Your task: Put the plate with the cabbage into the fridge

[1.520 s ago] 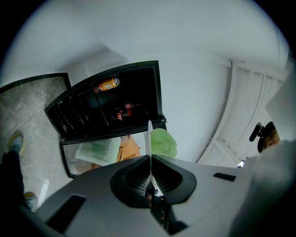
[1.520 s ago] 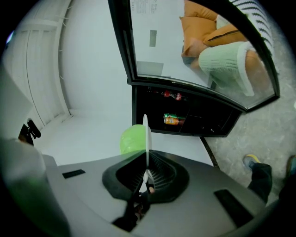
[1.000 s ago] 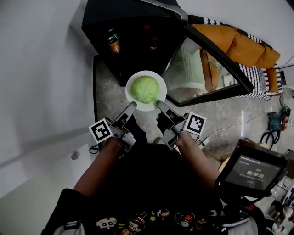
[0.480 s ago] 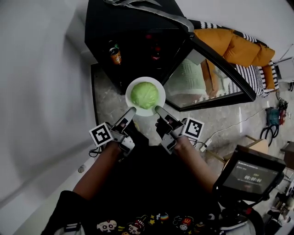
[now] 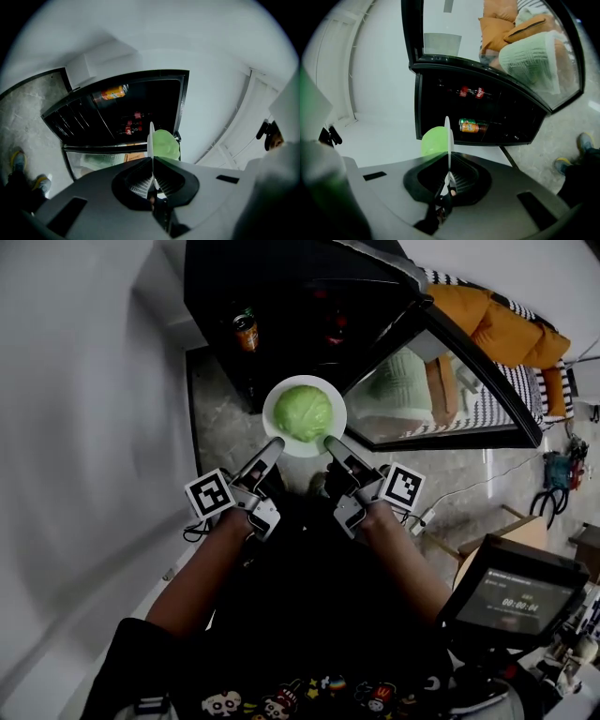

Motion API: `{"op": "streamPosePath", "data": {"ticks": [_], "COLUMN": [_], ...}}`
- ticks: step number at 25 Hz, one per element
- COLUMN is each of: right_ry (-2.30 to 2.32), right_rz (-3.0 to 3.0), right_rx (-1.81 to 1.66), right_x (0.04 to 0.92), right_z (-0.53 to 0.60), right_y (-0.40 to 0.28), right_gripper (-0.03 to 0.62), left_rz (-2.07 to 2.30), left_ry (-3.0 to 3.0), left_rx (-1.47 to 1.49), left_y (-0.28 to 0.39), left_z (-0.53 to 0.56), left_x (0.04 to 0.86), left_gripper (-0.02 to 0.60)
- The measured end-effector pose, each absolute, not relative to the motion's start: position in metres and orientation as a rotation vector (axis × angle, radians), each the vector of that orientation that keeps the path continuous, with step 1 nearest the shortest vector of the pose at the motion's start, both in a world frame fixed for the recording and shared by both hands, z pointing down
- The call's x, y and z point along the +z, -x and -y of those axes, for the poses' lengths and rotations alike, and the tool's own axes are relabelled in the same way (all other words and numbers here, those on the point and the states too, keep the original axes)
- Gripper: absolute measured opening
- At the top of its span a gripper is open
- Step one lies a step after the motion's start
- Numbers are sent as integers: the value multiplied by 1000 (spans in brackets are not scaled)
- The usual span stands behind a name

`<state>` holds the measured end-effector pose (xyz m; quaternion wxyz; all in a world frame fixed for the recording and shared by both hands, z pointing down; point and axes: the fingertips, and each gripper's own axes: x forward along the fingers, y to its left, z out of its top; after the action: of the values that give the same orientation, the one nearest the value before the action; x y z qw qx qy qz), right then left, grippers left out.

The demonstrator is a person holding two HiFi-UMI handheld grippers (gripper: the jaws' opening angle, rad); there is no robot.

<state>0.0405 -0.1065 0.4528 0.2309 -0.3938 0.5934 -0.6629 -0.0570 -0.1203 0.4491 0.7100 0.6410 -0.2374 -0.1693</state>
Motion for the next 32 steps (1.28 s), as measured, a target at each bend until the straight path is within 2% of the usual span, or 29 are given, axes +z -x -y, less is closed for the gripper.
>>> {"op": "streamPosePath", "data": {"ticks": [32], "right_ry": [944], "right_rz": [-1738], "right_rx": [-1738], "right_x": [445], "right_z": [111], "right_y": [-34], "right_gripper": [20], "left_rz": [635], "left_ry": [-1519], "left_rx": [-473], "left_y": [62], "left_z": [117], "left_x": [435], "left_gripper": [11]}}
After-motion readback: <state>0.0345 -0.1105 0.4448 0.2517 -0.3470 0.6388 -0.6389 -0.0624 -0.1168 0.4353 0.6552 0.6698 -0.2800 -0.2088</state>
